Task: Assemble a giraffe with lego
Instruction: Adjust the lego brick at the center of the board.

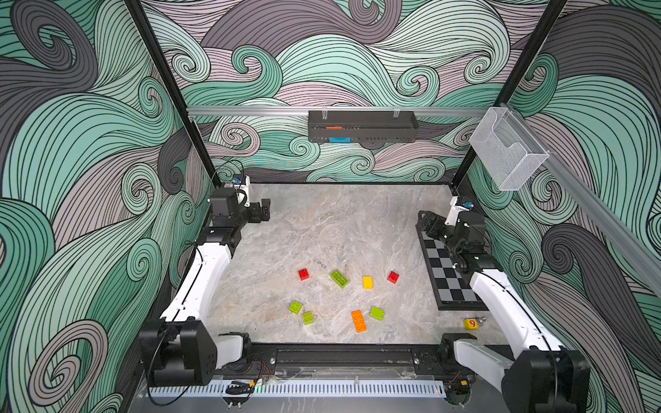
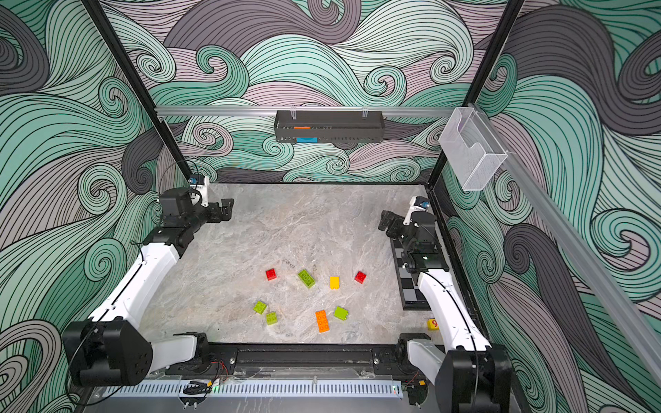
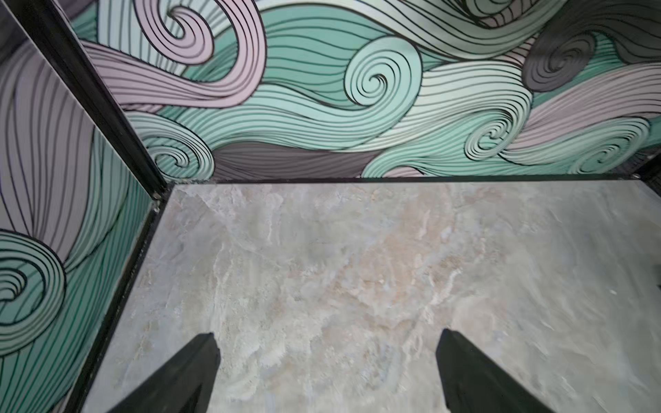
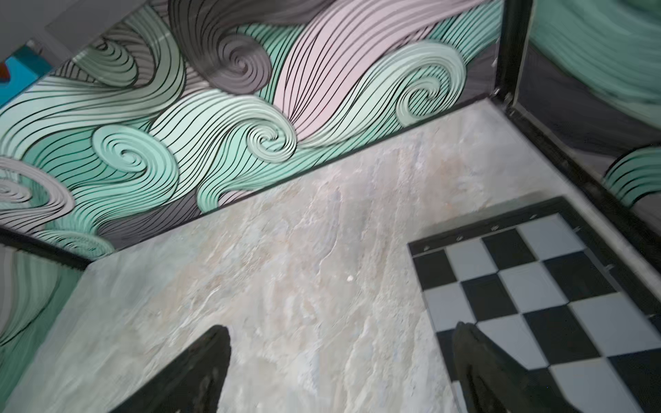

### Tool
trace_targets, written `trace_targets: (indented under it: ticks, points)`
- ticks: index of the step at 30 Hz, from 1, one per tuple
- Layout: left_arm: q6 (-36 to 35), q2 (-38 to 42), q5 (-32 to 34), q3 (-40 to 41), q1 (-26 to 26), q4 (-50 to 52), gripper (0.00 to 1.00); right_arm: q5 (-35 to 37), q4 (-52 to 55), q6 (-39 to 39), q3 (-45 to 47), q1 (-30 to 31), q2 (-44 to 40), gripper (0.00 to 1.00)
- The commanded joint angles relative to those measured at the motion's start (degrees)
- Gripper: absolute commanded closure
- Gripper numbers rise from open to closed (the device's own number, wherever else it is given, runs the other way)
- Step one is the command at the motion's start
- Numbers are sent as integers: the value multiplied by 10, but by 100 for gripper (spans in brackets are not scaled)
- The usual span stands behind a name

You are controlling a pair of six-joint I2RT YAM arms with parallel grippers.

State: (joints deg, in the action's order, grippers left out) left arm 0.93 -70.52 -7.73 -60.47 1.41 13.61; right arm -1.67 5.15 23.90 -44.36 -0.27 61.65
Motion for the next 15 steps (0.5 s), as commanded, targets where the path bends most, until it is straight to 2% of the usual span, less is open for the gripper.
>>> trace_targets:
  ticks: [1, 4, 9, 15]
  points:
    - [21, 34, -40, -3, -2, 195, 1, -116, 117, 35, -12, 9, -13, 1]
    - [9, 93, -59, 39, -1, 188, 1, -127, 142, 25, -7, 48, -32, 1]
    - [-4, 176, -148, 126, 35, 148, 1, -107, 217, 7, -23, 132, -28, 1]
    - [-9, 181, -148, 152, 31, 116, 1, -48, 237, 0, -19, 268, 4, 4]
